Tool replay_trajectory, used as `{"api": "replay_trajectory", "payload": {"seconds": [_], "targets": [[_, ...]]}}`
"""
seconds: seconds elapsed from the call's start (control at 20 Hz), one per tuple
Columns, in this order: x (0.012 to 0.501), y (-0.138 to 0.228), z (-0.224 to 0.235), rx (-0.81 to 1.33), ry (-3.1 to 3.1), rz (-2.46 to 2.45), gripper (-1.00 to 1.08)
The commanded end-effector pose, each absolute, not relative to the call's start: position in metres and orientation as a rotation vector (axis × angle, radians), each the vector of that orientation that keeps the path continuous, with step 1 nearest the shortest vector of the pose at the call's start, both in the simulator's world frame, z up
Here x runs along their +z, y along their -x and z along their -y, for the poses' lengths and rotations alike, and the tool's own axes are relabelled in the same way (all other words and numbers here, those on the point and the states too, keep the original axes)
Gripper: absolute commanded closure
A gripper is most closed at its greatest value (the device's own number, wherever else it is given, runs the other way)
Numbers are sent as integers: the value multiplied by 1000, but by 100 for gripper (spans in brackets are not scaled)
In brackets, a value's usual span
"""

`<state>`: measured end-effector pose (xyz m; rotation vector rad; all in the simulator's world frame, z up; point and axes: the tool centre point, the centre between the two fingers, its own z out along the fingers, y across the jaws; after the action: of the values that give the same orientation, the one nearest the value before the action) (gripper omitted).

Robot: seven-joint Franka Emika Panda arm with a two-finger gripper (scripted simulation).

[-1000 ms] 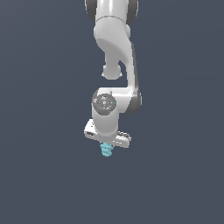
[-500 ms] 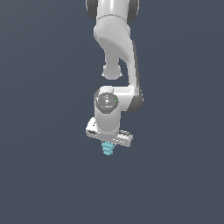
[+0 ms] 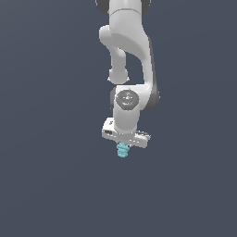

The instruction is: Pick up the object and move it to a goal position.

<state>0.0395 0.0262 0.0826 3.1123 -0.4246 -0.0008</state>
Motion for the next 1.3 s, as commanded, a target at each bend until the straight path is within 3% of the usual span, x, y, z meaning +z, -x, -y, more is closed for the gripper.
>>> {"api": "replay_trajectory", "payload": {"seconds": [0.0, 0.75, 1.25], "targets": [[85, -26, -44, 0, -3113, 423, 108], [99, 67, -173, 0, -3113, 422, 108], [104, 94, -214, 0, -3113, 423, 108]]}}
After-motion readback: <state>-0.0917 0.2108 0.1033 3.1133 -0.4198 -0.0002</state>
